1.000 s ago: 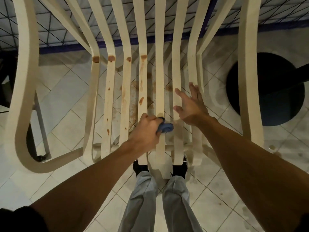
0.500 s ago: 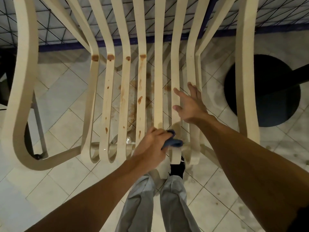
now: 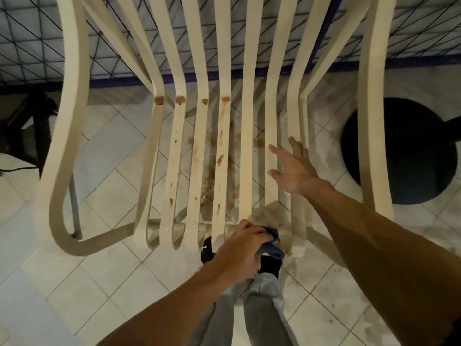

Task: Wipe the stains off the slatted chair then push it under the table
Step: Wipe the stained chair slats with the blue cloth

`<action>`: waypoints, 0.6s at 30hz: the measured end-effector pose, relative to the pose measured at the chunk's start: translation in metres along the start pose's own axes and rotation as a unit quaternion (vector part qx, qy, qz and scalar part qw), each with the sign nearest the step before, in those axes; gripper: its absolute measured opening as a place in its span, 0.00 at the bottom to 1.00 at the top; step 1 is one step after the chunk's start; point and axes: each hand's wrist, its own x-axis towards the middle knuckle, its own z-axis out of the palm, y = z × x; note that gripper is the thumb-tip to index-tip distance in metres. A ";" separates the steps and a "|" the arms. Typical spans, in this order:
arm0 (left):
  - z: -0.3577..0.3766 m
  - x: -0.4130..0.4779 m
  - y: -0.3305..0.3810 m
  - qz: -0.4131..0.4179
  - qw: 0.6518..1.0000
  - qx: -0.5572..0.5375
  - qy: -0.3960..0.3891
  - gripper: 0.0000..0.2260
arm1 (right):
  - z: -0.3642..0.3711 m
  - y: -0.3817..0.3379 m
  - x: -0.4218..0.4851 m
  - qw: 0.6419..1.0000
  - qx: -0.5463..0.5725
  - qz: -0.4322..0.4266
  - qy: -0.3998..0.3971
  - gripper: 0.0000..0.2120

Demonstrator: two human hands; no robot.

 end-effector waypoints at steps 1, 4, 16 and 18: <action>-0.003 -0.001 0.002 -0.021 0.999 -0.030 -0.002 0.16 | -0.003 -0.002 0.000 1.000 0.009 0.005 -0.011 0.31; -0.019 -0.011 0.013 -0.078 0.992 -0.099 0.024 0.15 | -0.008 -0.004 -0.002 0.999 0.016 0.008 -0.031 0.28; -0.120 -0.015 0.004 -0.317 0.731 -0.569 0.205 0.05 | -0.032 -0.033 -0.005 0.993 0.075 -0.070 0.062 0.10; -0.134 -0.006 -0.003 -0.302 0.669 -0.652 0.192 0.12 | -0.037 -0.042 -0.002 0.989 0.102 -0.084 0.062 0.09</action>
